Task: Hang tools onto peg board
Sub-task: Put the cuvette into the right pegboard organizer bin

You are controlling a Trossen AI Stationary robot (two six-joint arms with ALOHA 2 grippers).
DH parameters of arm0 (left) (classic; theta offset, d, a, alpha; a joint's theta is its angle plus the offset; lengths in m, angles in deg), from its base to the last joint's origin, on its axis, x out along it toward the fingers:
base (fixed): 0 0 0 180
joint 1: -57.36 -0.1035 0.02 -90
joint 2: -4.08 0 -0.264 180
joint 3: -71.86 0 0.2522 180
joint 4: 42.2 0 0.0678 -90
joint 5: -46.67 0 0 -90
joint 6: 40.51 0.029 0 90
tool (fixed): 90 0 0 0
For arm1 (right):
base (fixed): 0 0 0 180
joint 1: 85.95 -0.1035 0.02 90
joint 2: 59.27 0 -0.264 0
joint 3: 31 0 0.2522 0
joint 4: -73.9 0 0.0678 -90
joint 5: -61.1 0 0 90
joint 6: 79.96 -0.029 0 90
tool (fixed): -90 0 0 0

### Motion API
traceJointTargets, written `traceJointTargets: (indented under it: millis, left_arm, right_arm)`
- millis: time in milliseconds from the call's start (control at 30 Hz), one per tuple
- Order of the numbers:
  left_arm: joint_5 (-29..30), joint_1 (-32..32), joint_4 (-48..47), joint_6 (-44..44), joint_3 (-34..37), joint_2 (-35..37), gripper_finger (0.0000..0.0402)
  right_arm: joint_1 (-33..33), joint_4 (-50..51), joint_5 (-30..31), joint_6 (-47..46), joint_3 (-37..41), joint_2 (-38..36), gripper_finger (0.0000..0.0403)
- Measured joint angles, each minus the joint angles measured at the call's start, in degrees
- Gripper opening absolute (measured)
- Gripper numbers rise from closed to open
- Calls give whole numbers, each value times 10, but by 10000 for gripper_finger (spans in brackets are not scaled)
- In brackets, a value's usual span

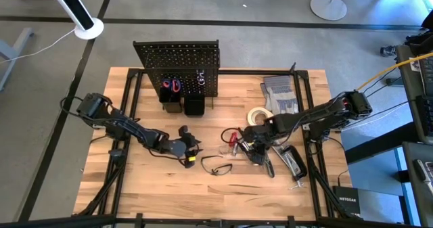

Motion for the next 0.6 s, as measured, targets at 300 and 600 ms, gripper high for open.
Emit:
traceJointTargets:
  millis: [300, 600]
  left_arm:
    - [-1, -2, 3, 41, 0, 0, 155]
    - [-1, -6, 4, 43, 0, 0, 155]
  right_arm:
    - [-62, 25, 136, 23, 0, 0, 222]
    - [-66, -11, 149, 35, 30, 1, 223]
